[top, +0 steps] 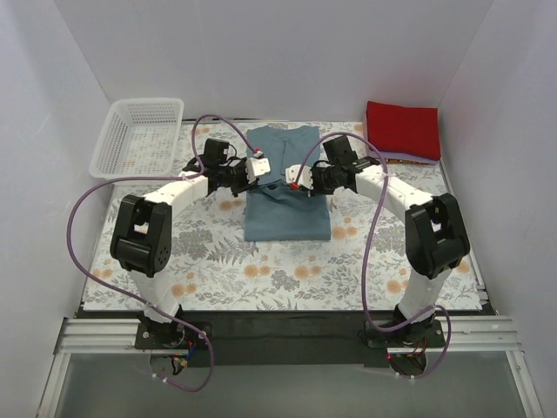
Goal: Fold and stack the t-shirts
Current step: Fold the tshirt
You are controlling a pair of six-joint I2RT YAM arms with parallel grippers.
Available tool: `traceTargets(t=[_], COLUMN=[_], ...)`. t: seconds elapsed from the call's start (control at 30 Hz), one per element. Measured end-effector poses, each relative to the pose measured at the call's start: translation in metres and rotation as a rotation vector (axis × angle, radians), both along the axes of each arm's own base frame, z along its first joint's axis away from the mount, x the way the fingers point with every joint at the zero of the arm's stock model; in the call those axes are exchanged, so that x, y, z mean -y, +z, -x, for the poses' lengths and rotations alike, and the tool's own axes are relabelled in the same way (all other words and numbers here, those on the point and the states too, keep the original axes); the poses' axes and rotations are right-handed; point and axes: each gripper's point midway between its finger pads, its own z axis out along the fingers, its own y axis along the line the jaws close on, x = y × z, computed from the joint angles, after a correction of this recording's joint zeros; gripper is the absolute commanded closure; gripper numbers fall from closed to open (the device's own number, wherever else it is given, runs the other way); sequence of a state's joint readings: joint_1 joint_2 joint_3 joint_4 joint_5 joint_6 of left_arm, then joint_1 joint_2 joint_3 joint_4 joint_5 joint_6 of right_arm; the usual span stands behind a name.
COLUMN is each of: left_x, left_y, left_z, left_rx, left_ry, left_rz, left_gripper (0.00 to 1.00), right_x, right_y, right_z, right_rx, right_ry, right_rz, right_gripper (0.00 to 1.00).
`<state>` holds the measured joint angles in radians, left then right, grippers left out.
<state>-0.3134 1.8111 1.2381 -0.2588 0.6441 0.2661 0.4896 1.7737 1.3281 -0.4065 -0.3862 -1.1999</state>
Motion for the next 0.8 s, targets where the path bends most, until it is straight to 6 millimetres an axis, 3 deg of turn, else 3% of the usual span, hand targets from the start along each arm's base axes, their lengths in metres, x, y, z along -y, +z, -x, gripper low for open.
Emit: traceTargets(t=[0.13,0.33,0.5,0.53,0.6,0.63,0.77,0.8], left_x=[-0.003,-0.005,-0.007,-0.007,-0.008,-0.008,-0.010,-0.010], left_y=[-0.011,-0.033,-0.049,-0.051,-0.052,-0.051,-0.025,-0.012], left_z=[-0.011,-0.018,-0.023,-0.023,-0.026,-0.027,-0.051,-0.060], left_rx=[0.000,-0.015,-0.030,-0.031,-0.026,-0.026,-0.024,-0.031], left_ry=[0.004,0.005,0.014,0.017,0.025,0.035,0.128,0.166], left_rz=[-0.008,-0.029,-0.047,-0.050,-0.054,-0.055,-0.015,0.016], left_gripper=[1.00,1.00,1.00,0.98,0.82,0.78,0.67,0.58], right_x=[0.000,0.000,-0.002,-0.003,-0.004,-0.004,-0.005,-0.005], right_y=[-0.014,-0.039,-0.047,-0.047,-0.046,-0.045,-0.029,-0.018], right_z=[-0.019,-0.022,-0.031,-0.034,-0.040,-0.042,-0.058,-0.065], right_rx=[-0.003,-0.040,-0.033,-0.028,-0.018,-0.016,0.008,0.022], right_ry=[-0.001,0.004,-0.003,-0.006,-0.015,-0.022,-0.077,-0.099], right_rz=[0.007,0.031,0.041,0.042,0.041,0.042,0.030,0.017], right_gripper=[0.99,0.99,0.97,0.80,0.60,0.42,0.29,0.28])
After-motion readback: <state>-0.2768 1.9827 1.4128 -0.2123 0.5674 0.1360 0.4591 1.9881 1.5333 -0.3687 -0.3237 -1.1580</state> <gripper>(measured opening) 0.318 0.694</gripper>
